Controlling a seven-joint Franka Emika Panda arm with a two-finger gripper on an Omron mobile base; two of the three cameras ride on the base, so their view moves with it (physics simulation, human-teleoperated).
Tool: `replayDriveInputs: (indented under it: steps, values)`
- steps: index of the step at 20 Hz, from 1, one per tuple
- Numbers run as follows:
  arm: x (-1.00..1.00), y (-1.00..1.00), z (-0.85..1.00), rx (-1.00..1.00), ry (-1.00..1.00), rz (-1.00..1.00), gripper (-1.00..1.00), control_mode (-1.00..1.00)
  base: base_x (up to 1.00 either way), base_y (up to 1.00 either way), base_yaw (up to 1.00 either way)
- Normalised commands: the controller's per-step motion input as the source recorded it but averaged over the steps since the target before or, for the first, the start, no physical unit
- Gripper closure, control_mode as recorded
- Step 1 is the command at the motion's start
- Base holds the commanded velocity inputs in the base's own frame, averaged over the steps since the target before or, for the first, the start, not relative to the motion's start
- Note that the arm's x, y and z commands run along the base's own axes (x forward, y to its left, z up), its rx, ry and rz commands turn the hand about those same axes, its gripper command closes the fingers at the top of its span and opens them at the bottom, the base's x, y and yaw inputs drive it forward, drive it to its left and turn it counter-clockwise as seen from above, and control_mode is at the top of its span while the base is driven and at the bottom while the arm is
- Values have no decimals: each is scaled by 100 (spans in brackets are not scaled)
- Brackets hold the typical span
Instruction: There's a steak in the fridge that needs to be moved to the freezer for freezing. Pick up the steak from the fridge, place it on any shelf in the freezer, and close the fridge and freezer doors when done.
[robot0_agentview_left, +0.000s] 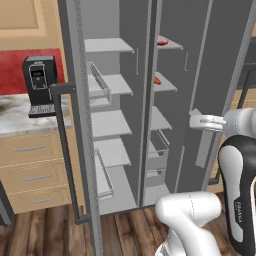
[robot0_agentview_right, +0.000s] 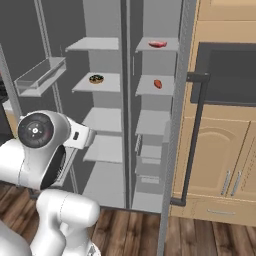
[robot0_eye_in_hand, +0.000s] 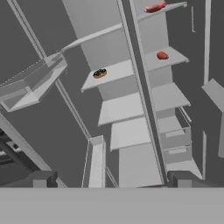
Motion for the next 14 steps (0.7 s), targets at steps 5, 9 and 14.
replayDriveInputs:
  steps: [5, 9, 14]
  values:
    - [0, 0, 0, 0, 0, 0, -100, 100, -20, 0, 0]
    - [2, 0, 0, 0, 0, 0, -100, -100, 0, 0, 0]
    - [1, -71, 0, 2, -3, 0, -100, -100, 0, 0, 0]
